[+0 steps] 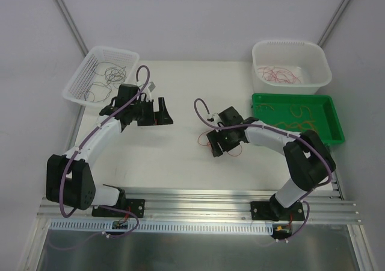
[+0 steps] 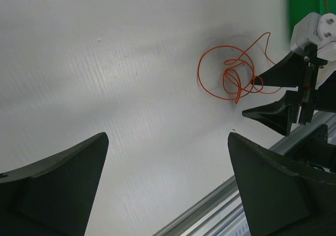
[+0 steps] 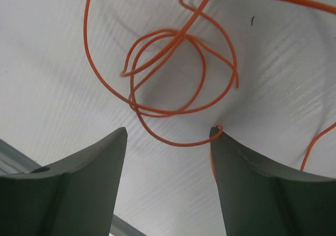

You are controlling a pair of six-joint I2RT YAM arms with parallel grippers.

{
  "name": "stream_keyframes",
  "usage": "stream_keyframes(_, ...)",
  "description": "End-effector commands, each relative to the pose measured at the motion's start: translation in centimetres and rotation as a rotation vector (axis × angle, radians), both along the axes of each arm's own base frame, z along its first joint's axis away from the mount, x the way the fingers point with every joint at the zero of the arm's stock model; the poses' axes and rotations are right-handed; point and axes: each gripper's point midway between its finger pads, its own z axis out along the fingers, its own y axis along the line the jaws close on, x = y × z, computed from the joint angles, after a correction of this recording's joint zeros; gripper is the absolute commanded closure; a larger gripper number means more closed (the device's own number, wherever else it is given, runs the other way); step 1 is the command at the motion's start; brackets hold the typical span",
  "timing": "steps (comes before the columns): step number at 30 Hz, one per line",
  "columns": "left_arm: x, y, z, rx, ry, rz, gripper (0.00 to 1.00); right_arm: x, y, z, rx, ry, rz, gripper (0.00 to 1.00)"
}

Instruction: Untangle the cables

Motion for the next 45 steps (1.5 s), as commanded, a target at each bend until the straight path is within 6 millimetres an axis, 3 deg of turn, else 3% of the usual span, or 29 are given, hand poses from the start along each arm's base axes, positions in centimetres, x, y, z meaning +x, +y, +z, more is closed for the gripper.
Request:
stream_keyframes(1, 0.3, -1.2, 1.1, -0.025, -0.020, -0.037, 0.01, 2.3, 1.1, 1.0, 0.005, -0.096, 0.014, 0.33)
stream_keyframes(4, 0.2, -1.5, 0.9, -0.025, -0.012, -0.046, 0.01, 2.1, 1.2, 0.7, -0.002, -0.096, 0.024, 0.41)
stream_keyframes(8, 0.1, -1.6, 0.6, -0.021, -0.002, -0.050, 0.01, 1.8, 0.7, 1.2, -0.043, -0.109, 0.033, 0.43)
stream_keyframes(17, 0.2, -1.7, 0.4, -0.020, 0.003, -0.055, 0.01, 2.2, -0.8, 6.0, -0.110, -0.245, 0.084, 0.37)
stream_keyframes(27, 0.3, -1.6, -0.1, -0.009, 0.015, -0.054, 0.01, 2.8, 2.2, 2.7, -0.077, -0.141, 0.222, 0.43)
stream_keyframes(30, 0.3, -1.7, 0.0, -0.010, 0.015, -0.055, 0.01, 2.2, 2.8, 2.0, -0.053, -0.099, 0.247, 0.53)
stream_keyframes(33, 0.2, -1.7, 0.1, -0.013, 0.014, -0.057, 0.01, 1.8, 2.7, 2.0, -0.053, -0.082, 0.257, 0.71)
stream_keyframes(34, 0.2, -1.7, 0.1, -0.013, 0.016, -0.058, 0.01, 1.7, 2.8, 2.4, -0.047, -0.086, 0.257, 0.83)
stream_keyframes(36, 0.2, -1.8, 0.2, -0.015, 0.013, -0.061, 0.01, 1.1, 2.6, 3.4, -0.038, -0.074, 0.265, 0.91)
stream_keyframes(38, 0.2, -1.8, 0.2, -0.014, 0.013, -0.060, 0.01, 0.9, 2.7, 6.2, -0.007, -0.103, 0.266, 0.98)
stream_keyframes(39, 0.2, -1.8, 0.2, -0.015, 0.012, -0.061, 0.01, 0.8, 2.6, 7.2, -0.002, -0.112, 0.265, 0.99)
stream_keyframes(40, 0.2, -1.8, 0.3, -0.015, 0.009, -0.060, 0.01, 1.2, 2.9, 10.0, 0.035, -0.170, 0.263, 0.99)
stream_keyframes(43, 0.2, -1.8, 0.4, -0.019, 0.010, -0.061, 0.01, 0.8, 2.6, 14.2, 0.075, -0.223, 0.250, 0.99)
stream_keyframes(44, 0.2, -1.9, 0.4, -0.022, 0.011, -0.064, 0.01, 0.5, 2.7, 17.1, 0.126, -0.272, 0.253, 0.99)
stream_keyframes(45, 0.1, -1.9, 0.4, -0.024, 0.012, -0.065, 0.01, 0.0, 3.2, 18.5, 0.174, -0.290, 0.270, 0.99)
